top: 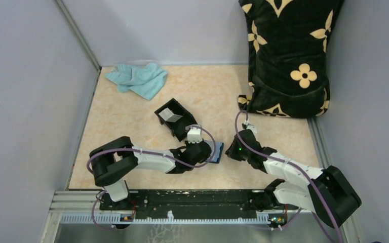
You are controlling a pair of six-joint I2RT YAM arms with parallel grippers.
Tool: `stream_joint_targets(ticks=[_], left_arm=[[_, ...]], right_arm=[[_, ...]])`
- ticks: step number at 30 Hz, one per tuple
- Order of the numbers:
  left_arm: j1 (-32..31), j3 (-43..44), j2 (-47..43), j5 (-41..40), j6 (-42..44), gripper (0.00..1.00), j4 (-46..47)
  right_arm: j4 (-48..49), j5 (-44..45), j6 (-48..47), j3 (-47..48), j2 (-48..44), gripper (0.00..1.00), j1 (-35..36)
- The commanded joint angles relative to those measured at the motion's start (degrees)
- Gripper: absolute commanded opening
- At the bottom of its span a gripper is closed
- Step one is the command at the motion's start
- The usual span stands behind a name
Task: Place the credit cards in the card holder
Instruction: Insert the credit card into the card holder.
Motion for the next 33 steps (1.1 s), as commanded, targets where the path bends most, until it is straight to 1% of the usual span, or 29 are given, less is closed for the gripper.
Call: stream_joint_targets(ticks=[1, 22, 33], left_arm=[[-0.3, 0.5, 1.3, 2.5, 0.3, 0.00, 0.6], [-0.4, -2.1, 0.6, 5.7, 1.5, 0.00, 7.7], [-0.7, -1.2, 1.2, 6.6, 2.4, 0.00, 8.9]], right_arm=[[3.0, 0.6, -0.6, 3.8, 0.9, 0.12, 1.6], [4.8, 1.4, 0.2, 4.4, 4.3, 0.12, 3.3], [5.5, 1.2, 0.1, 5.4, 6.6, 0.12, 3.2]])
